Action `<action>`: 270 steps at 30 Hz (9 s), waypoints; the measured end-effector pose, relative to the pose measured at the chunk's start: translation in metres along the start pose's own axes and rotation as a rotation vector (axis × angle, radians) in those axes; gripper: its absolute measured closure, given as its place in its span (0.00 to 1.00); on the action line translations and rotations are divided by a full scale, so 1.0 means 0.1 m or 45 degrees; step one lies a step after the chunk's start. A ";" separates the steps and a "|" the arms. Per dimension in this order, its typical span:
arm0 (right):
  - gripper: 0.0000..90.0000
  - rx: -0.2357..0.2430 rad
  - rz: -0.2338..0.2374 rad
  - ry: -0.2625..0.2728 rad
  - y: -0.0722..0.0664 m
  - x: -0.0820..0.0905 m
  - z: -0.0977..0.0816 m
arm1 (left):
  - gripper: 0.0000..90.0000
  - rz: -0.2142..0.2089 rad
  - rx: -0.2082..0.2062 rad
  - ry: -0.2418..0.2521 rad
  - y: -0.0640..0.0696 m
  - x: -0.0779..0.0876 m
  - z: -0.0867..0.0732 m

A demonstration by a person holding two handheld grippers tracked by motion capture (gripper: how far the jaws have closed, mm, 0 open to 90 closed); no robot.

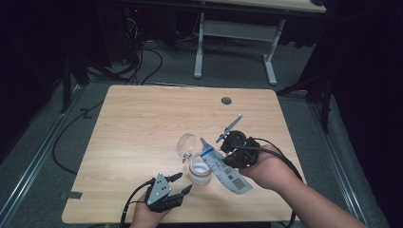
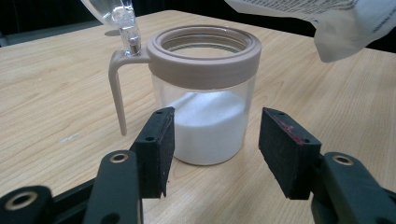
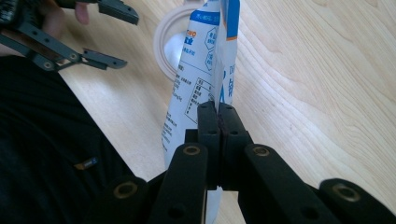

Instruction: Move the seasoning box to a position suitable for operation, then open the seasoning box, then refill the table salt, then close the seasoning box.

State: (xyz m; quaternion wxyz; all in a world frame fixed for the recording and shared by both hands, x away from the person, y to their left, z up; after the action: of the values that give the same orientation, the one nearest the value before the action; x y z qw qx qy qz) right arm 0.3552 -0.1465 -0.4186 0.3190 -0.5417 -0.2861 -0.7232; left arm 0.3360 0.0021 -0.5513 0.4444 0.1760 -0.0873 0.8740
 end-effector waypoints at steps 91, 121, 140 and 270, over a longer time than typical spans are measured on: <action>1.00 -0.588 -0.237 0.809 1.27 -0.51 -0.90 | 0.52 0.085 0.069 -0.005 -0.28 0.05 -0.04; 1.00 -0.575 -0.282 1.172 1.18 -0.61 -0.88 | 0.52 0.238 0.153 -0.043 -0.82 0.31 -0.17; 1.00 -0.546 -0.286 1.193 1.26 -0.76 -0.74 | 0.52 0.248 0.164 -0.073 -0.81 0.34 -0.23; 1.00 -0.209 -0.169 0.907 -0.02 -1.37 -0.26 | 0.96 0.142 0.315 0.037 -0.62 -0.08 0.58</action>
State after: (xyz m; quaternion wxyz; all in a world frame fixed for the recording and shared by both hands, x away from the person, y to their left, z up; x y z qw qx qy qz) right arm 0.3673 -0.1442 -0.5578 0.3063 -0.2599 -0.1327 -0.9061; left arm 0.4036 0.0152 -0.5010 0.3711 0.2116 0.0179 0.9040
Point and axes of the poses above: each handheld gripper's, and its own axes: x roughly backward along the jaws, z roughly out of its top, y roughly to its right, the point moved 10 cm from there along -x, roughly forward along the jaws, and after that the axes turned 3 degrees about -y, right-handed, at the moved point
